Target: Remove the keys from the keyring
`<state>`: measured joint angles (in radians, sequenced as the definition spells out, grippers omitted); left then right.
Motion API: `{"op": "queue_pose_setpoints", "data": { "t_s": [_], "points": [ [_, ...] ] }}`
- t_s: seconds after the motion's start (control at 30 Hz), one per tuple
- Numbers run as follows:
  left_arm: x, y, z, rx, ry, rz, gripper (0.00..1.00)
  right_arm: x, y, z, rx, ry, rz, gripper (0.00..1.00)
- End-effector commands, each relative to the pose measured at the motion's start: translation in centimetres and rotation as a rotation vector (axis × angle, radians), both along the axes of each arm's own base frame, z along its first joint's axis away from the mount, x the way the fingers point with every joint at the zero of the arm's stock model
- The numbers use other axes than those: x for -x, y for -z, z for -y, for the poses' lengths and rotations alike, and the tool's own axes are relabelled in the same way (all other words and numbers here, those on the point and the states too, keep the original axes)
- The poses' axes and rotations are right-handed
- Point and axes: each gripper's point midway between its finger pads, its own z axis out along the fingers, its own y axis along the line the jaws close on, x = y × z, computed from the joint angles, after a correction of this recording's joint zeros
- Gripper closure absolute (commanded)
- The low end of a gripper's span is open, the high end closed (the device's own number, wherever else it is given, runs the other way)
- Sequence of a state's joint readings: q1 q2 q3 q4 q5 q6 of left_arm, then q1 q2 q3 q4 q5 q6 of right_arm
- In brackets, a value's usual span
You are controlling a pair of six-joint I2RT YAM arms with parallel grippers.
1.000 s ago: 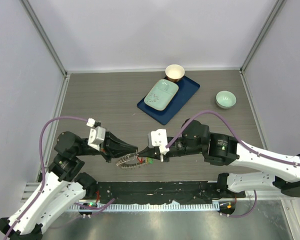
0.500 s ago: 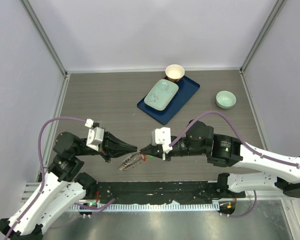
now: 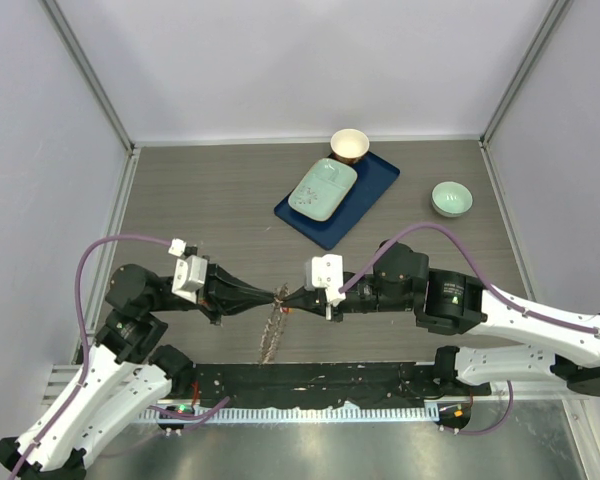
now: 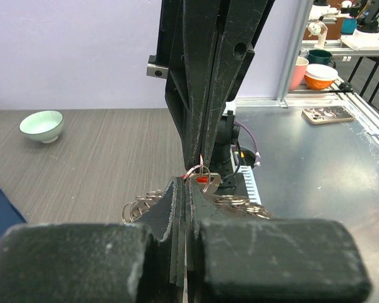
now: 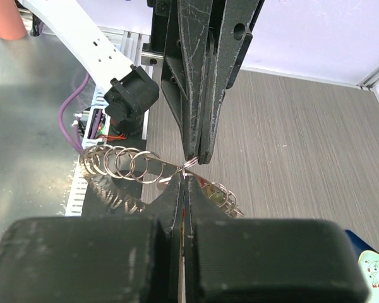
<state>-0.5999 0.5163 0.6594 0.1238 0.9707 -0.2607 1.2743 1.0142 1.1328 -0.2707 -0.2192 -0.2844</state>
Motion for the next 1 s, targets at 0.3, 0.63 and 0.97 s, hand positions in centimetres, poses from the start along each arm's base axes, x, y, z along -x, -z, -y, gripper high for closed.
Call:
{"op": "queue_pose_setpoints", "data": {
  "t_s": [0.3,0.63,0.97],
  "points": [
    [2.5,-2.4,-0.3,0.038,0.129,0.111,1.00,-4.1,-2.4,-0.2,-0.066,0.163,0.047,0.99],
    [2.5,-2.1,-0.3,0.032,0.132,0.112,1.00,-5.1,-3.3,-0.4,-0.102,0.191,0.042,0.99],
    [-0.3,-2.7,-0.1,0.048,-0.031,0.062,0.94,-4.0,-4.0,0.2,-0.140,0.146,0.039,0.99]
  ]
}}
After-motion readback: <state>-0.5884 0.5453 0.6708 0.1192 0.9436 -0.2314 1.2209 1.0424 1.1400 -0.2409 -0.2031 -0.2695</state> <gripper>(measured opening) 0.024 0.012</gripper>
